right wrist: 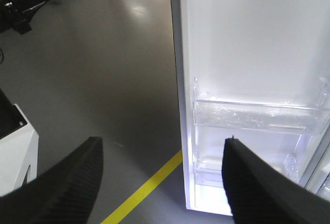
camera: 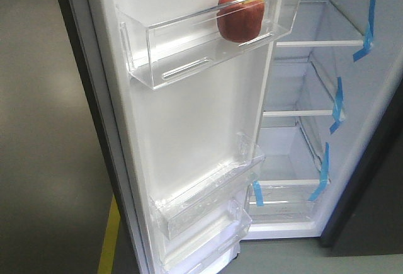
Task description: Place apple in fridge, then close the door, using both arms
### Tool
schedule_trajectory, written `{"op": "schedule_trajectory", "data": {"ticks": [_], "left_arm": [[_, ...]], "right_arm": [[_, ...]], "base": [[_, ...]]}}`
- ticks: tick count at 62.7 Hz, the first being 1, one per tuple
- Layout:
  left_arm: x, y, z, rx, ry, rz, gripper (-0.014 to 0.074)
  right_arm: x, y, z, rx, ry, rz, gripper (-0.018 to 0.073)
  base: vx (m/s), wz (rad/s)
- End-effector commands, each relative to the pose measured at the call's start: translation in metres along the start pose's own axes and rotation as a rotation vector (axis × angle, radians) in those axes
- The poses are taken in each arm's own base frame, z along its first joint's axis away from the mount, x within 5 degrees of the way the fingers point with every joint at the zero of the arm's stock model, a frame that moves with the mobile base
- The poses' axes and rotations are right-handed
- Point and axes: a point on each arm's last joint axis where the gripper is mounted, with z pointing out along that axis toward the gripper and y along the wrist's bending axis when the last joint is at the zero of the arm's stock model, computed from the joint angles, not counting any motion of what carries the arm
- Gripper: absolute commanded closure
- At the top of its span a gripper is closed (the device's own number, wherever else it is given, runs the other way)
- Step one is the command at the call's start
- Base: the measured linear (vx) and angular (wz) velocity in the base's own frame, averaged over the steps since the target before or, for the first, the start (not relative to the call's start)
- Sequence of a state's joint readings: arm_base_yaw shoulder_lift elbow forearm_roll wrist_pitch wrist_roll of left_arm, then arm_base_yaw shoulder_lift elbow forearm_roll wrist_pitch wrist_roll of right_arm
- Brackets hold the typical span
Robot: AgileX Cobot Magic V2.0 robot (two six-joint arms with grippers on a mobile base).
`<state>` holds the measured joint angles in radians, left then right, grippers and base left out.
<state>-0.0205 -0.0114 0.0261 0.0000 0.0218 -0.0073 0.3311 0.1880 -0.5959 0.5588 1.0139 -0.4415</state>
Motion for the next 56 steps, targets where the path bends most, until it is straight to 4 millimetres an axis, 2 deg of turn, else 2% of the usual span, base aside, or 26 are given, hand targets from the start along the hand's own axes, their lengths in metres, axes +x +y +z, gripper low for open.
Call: {"op": "schedule_trajectory", "data": {"ticks": [1,15,46,56], "left_arm": [[-0.001,0.0,-0.001,0.0,-0.069,-0.009,0.0603],[-0.001,0.0,-0.001,0.0,-0.069,-0.009,0.0603],[-0.003,0.0,-0.001,0.001,-0.09,-0.014,0.0603],[-0.022,0.0,-0.002,0.002,-0.077,-0.06,0.0603]], "right_arm": [[-0.002,0.004,-0.004,-0.016,-0.046,0.003,0.0087],[0.012,0.01,-0.008,-0.045,-0.005,-0.007,0.0087],[0.013,0.01,-0.008,-0.048,0.002,-0.008,0.0087],[0.013,0.01,-0.008,-0.048,0.002,-0.011,0.0087]], "base": [[0.0,0.0],[0.0,0.0],[0.0,0.0],[0.0,0.0]]}}
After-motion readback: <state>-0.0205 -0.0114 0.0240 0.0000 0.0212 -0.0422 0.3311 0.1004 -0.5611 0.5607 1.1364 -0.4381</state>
